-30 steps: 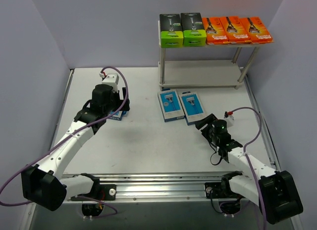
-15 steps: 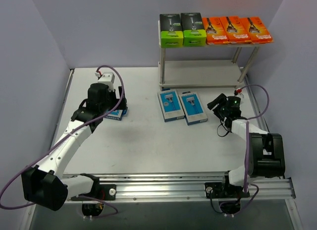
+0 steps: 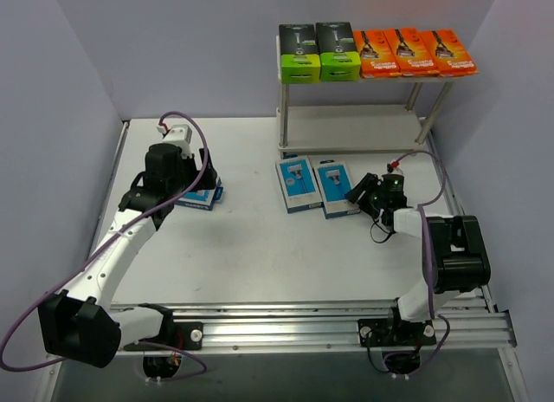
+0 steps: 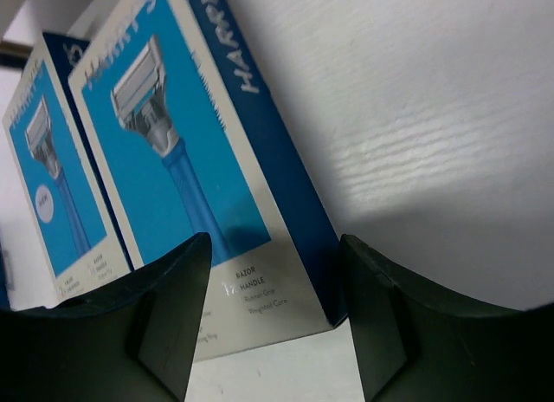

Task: Place and organize the shaving razors onto the shelf
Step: Grab a shaving razor with the right arm

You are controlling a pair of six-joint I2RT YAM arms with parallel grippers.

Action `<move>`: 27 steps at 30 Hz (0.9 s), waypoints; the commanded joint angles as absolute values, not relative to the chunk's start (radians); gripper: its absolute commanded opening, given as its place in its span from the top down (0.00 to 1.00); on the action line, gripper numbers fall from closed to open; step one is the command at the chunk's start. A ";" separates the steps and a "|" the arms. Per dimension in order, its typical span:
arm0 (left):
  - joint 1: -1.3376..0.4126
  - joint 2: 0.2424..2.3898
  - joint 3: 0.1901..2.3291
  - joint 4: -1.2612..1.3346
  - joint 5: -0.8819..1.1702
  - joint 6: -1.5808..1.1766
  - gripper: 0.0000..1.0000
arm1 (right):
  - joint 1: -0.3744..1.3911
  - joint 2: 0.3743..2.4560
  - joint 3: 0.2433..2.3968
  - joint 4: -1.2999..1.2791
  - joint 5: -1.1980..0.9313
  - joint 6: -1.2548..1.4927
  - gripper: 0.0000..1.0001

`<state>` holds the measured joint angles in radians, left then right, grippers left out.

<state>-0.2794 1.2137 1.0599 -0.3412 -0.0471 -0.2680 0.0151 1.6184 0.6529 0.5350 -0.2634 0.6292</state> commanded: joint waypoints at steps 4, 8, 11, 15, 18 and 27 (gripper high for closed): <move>-0.264 1.189 1.092 -0.325 -0.025 -0.279 0.06 | 0.161 1.536 0.555 0.606 -0.268 0.661 0.45; -0.256 1.180 1.092 -0.327 -0.029 -0.279 0.06 | 0.331 1.447 0.517 0.612 -0.226 0.745 0.45; -0.256 1.177 1.086 -0.319 -0.040 -0.276 0.06 | 0.429 1.359 0.497 0.656 -0.245 0.756 0.44; -0.253 1.190 1.094 -0.333 -0.032 -0.276 0.06 | 0.408 1.231 0.505 0.531 -0.215 0.698 0.44; -0.253 1.189 1.091 -0.327 -0.023 -0.278 0.06 | 0.325 1.174 0.511 0.453 -0.207 0.654 0.43; -0.255 1.192 1.095 -0.336 -0.032 -0.268 0.06 | 0.068 1.288 0.578 0.423 -0.293 0.557 0.41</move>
